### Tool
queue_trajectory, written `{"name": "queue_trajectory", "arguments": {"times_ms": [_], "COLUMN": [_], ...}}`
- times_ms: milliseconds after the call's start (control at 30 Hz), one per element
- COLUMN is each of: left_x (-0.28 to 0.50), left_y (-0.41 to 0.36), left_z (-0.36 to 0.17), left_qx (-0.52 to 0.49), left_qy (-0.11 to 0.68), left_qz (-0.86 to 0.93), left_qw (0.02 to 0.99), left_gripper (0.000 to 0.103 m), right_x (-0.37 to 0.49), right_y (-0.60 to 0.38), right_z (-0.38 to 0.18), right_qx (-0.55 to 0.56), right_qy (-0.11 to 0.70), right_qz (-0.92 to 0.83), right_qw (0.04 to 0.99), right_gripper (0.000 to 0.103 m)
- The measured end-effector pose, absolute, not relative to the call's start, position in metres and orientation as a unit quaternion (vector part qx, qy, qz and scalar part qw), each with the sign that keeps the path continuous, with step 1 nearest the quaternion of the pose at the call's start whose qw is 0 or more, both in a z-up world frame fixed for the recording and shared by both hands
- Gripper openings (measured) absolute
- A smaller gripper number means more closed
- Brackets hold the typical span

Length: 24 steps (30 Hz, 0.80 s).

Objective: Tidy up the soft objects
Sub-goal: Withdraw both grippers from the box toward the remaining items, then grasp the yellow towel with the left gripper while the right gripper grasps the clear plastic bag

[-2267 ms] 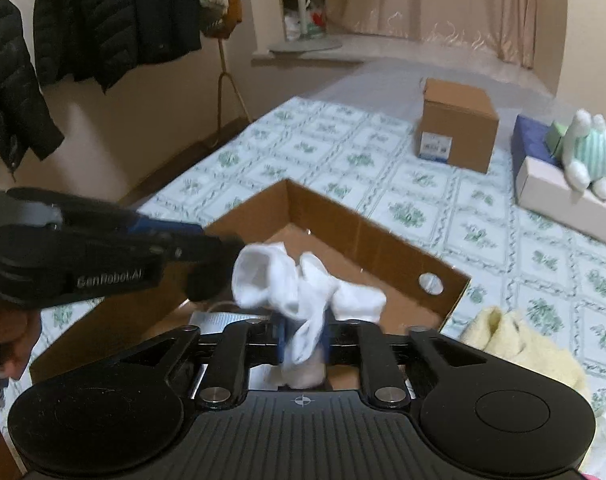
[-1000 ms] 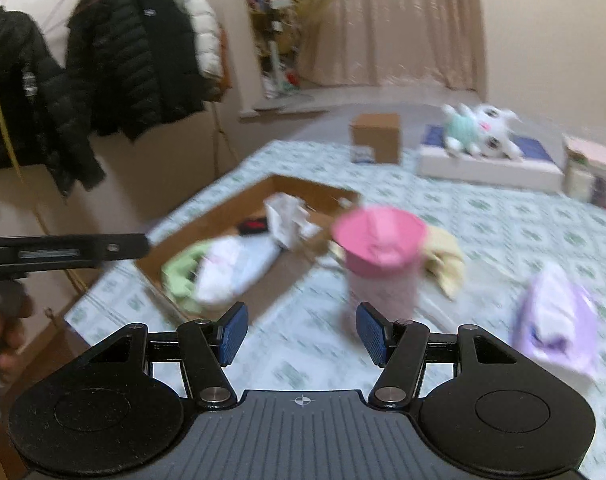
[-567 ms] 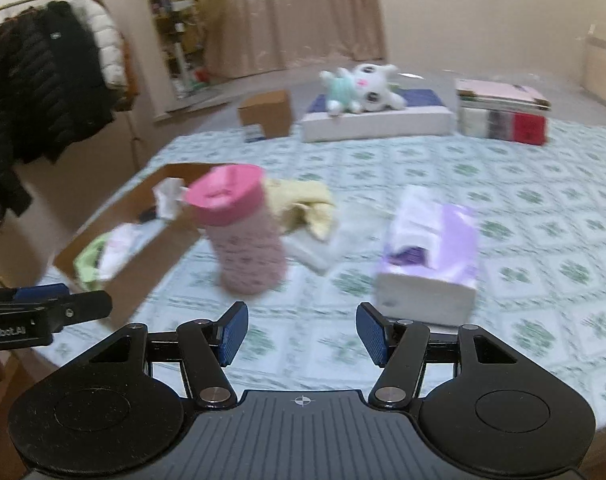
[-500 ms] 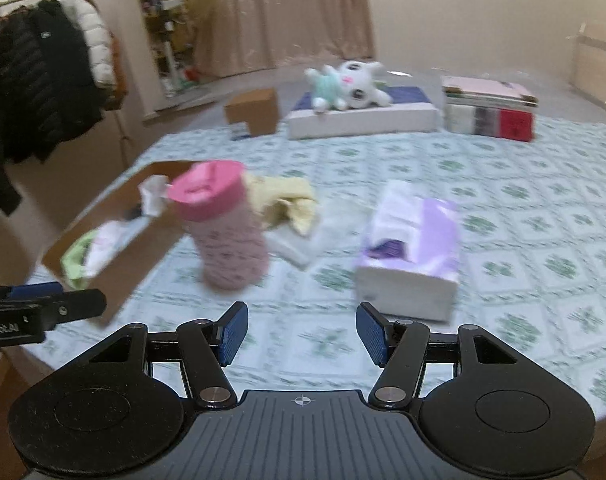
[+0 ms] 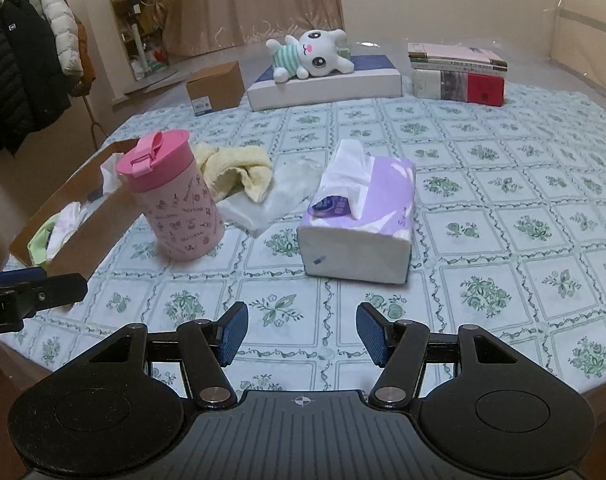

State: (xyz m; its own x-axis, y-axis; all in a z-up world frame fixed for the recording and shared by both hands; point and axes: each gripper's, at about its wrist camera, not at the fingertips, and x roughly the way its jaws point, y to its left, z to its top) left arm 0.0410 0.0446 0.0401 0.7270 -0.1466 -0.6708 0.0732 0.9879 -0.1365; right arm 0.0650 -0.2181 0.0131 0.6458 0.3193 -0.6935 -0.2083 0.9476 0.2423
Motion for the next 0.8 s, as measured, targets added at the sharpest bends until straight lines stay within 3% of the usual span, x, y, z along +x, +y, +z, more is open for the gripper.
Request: {"name": "queue_trajectory", "arguments": {"times_ms": [500,800], "left_x": [0.069,0.113], "left_y": [0.06,0.119], "left_z": [0.039,0.083], "left_qx": [-0.053,-0.004], "left_qy": [0.377,0.354], "left_qz": [-0.094,-0.122], "left_qw": [0.92,0.927], "left_gripper": [0.082,0.082], "right_x": [0.083,0.131], "right_y": [-0.223,-0.227], "right_z": [0.015,0.045], "right_qx": [0.075,0.032], "right_qy": [0.39,0.351], "right_qz": [0.153,0.208], "right_qw": [0.905,0.912], "right_gripper": [0.06,0.06]}}
